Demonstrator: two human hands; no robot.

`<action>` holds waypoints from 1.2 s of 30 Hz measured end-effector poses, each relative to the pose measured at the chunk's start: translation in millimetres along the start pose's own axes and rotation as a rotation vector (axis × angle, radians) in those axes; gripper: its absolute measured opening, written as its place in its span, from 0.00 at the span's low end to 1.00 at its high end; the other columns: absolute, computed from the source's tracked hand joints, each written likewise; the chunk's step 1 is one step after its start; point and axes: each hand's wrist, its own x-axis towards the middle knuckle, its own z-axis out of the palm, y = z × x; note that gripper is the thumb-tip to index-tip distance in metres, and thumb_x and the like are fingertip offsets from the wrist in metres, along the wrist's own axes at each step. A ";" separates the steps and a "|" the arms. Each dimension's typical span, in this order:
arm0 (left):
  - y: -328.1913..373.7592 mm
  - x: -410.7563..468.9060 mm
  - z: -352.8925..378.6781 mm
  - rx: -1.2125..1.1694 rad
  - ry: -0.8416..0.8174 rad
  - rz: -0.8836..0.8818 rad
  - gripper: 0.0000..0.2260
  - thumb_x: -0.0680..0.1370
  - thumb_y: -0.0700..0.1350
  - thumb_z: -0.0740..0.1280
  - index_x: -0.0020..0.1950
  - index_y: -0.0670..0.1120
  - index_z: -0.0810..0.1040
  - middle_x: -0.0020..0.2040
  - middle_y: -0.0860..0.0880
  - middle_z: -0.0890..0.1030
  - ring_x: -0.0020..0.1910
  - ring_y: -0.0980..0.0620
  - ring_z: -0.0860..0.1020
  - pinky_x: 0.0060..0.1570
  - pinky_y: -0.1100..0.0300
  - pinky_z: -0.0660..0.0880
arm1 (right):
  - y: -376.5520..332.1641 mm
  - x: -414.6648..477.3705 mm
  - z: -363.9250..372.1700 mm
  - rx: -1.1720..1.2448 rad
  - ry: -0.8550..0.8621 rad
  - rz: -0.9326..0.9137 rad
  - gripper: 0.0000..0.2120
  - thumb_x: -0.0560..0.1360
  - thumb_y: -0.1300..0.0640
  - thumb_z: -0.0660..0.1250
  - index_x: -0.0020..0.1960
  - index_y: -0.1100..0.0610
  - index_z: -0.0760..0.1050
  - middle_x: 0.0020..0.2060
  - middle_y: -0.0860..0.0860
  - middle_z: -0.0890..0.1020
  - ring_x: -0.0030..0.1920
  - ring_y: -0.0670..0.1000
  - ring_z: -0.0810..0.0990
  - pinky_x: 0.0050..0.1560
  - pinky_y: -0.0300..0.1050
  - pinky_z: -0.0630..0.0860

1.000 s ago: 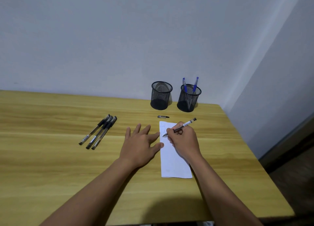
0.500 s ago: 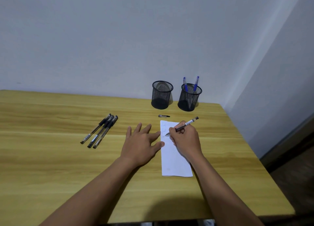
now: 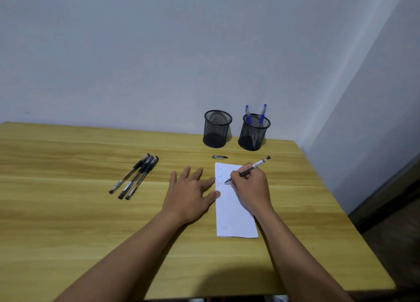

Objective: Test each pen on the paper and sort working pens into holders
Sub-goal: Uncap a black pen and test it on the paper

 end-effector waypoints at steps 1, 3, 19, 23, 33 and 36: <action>0.3 -0.6 -0.2 -0.011 0.000 -0.004 0.25 0.78 0.68 0.54 0.74 0.64 0.66 0.80 0.52 0.58 0.80 0.45 0.48 0.76 0.38 0.43 | -1.2 1.0 0.1 0.069 -0.005 0.022 0.08 0.75 0.61 0.68 0.39 0.63 0.73 0.29 0.58 0.80 0.30 0.54 0.77 0.31 0.49 0.72; 1.4 -2.2 0.0 -0.047 0.006 -0.017 0.24 0.78 0.67 0.55 0.74 0.63 0.67 0.80 0.51 0.60 0.80 0.45 0.50 0.76 0.38 0.43 | -6.6 4.0 -1.4 0.165 -0.014 0.054 0.07 0.77 0.64 0.68 0.41 0.63 0.74 0.28 0.56 0.80 0.28 0.53 0.75 0.27 0.46 0.70; 14.6 121.7 -2.4 -0.074 0.189 -0.093 0.11 0.80 0.54 0.63 0.56 0.56 0.84 0.53 0.53 0.84 0.55 0.47 0.77 0.55 0.49 0.74 | -28.4 45.3 -14.7 0.219 -0.010 -0.054 0.07 0.81 0.61 0.67 0.44 0.59 0.80 0.31 0.54 0.81 0.31 0.49 0.78 0.30 0.47 0.78; 13.7 122.5 -4.8 -0.072 0.203 -0.073 0.06 0.79 0.50 0.67 0.51 0.54 0.84 0.48 0.54 0.85 0.51 0.49 0.78 0.51 0.49 0.75 | -25.2 46.5 -16.7 0.212 0.004 -0.040 0.06 0.80 0.61 0.68 0.44 0.57 0.80 0.32 0.54 0.83 0.33 0.50 0.80 0.33 0.47 0.80; 27.6 77.7 -53.1 -0.741 0.282 0.036 0.02 0.76 0.41 0.72 0.47 0.46 0.84 0.40 0.54 0.84 0.36 0.64 0.79 0.38 0.73 0.72 | -55.5 30.3 -30.7 0.414 0.007 0.018 0.02 0.78 0.61 0.71 0.48 0.58 0.82 0.39 0.50 0.86 0.43 0.47 0.85 0.40 0.45 0.84; 35.9 64.1 -67.8 -0.857 0.258 0.080 0.03 0.76 0.40 0.72 0.48 0.46 0.85 0.41 0.51 0.85 0.37 0.59 0.80 0.42 0.62 0.80 | -67.9 21.7 -35.4 0.470 -0.002 0.012 0.01 0.78 0.61 0.71 0.49 0.58 0.82 0.41 0.51 0.86 0.44 0.48 0.86 0.41 0.44 0.84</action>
